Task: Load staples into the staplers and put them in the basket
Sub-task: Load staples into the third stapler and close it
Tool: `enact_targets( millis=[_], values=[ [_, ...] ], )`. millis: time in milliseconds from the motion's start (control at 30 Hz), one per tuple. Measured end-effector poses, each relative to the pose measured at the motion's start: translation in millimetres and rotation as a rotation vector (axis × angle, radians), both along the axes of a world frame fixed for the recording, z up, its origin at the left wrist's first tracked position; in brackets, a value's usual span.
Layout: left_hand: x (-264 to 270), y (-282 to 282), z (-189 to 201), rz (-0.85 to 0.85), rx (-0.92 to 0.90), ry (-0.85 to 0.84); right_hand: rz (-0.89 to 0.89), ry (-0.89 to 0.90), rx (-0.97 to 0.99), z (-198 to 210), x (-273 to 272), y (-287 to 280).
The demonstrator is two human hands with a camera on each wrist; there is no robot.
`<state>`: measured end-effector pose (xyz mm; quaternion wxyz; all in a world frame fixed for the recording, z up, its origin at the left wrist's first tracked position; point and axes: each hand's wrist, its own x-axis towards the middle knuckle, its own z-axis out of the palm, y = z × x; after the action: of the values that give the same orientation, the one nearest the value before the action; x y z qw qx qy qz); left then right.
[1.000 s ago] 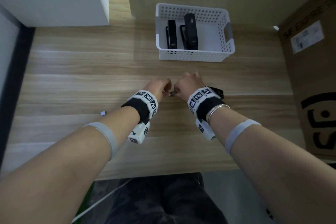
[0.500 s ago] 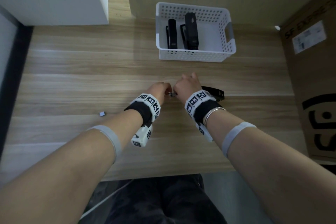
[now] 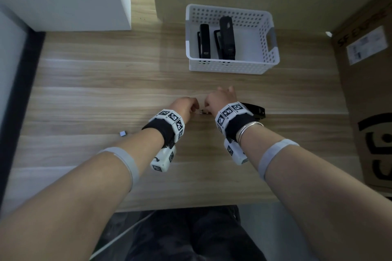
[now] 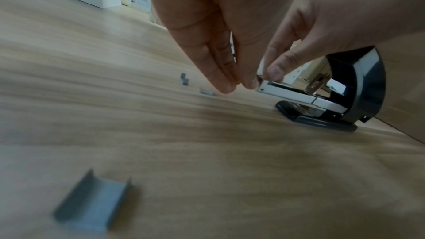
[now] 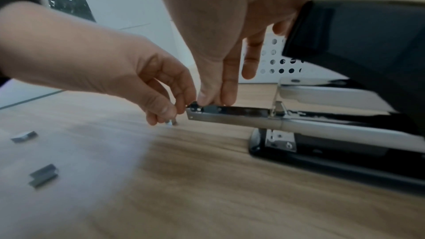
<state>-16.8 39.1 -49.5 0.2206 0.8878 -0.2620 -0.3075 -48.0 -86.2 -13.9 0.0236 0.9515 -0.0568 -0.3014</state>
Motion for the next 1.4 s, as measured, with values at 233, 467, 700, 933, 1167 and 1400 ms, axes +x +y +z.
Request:
enact_targets(
  millis=[233, 467, 700, 933, 1167, 1400],
  values=[
    [3.2, 3.4, 5.4, 0.002, -0.028, -0.028, 0.088, -0.026, 0.028, 1.9, 0.4, -3.2],
    [-3.6, -7.8, 3.9, 0.001, -0.013, -0.029, 0.161, -0.138, 0.075, 1.4, -9.1, -3.8],
    [-2.5, -10.5, 3.9, -0.04, 0.041, -0.021, 0.138, -0.167, 0.143, -0.6, -12.3, -11.2],
    [-7.1, -18.5, 6.2, 0.025, -0.045, 0.015, -0.094, -0.296, 0.338, 2.5, -11.8, -19.7],
    [-4.0, -22.4, 12.4, 0.035, -0.084, 0.016, -0.168, -0.305, 0.451, 6.4, -11.2, -20.7],
    [-3.6, -22.4, 13.8, 0.083, -0.097, -0.001, -0.273, -0.326, 0.582, 6.8, -11.1, -22.8]
  ],
)
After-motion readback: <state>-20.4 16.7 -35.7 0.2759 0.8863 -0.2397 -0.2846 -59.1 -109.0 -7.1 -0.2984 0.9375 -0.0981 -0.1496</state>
